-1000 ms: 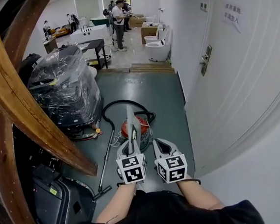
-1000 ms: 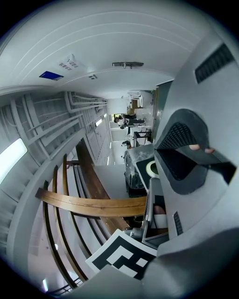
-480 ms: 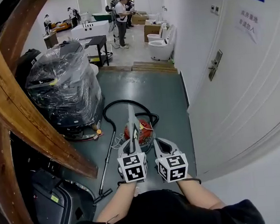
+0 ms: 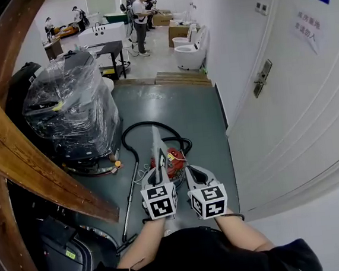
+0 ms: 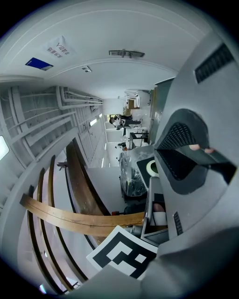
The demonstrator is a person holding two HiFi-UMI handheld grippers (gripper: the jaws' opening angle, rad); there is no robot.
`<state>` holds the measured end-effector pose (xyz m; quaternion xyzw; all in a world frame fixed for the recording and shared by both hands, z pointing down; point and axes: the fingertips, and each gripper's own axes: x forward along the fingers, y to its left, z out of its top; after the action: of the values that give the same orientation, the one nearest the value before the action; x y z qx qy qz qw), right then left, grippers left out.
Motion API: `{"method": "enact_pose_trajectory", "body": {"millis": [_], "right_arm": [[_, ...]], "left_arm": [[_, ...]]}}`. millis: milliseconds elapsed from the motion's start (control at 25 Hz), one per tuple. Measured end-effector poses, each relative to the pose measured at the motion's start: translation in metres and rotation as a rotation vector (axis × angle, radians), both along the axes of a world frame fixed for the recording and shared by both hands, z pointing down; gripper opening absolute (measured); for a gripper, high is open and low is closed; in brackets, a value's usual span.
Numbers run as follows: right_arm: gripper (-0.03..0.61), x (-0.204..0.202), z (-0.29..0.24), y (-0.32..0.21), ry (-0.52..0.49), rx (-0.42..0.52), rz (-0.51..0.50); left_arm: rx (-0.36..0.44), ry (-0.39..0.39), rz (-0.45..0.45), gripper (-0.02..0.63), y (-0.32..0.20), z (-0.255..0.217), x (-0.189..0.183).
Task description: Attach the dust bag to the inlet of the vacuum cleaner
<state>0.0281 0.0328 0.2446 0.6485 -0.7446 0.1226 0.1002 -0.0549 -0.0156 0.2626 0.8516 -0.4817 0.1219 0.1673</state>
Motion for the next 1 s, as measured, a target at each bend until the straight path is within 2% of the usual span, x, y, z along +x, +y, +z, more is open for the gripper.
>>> {"method": "enact_pose_trajectory", "body": {"millis": [200, 360, 520, 720, 1000], "right_arm": [[-0.002, 0.002, 0.001, -0.02, 0.035, -0.008, 0.013], [-0.002, 0.002, 0.015, -0.023, 0.058, -0.049, -0.007], [-0.002, 0.006, 0.026, -0.03, 0.043, -0.083, -0.029], [-0.002, 0.006, 0.038, -0.049, 0.003, -0.102, -0.107], [-0.002, 0.012, 0.031, -0.108, -0.027, -0.078, -0.244]], "left_arm": [[-0.026, 0.022, 0.006, 0.021, -0.023, 0.008, 0.004], [-0.069, 0.023, -0.01, 0.021, -0.029, 0.024, 0.004], [-0.111, 0.016, -0.033, 0.021, -0.033, 0.038, 0.005], [-0.117, 0.002, -0.101, 0.021, -0.04, 0.042, -0.001], [-0.121, -0.013, -0.276, 0.021, -0.067, 0.046, -0.02]]}}
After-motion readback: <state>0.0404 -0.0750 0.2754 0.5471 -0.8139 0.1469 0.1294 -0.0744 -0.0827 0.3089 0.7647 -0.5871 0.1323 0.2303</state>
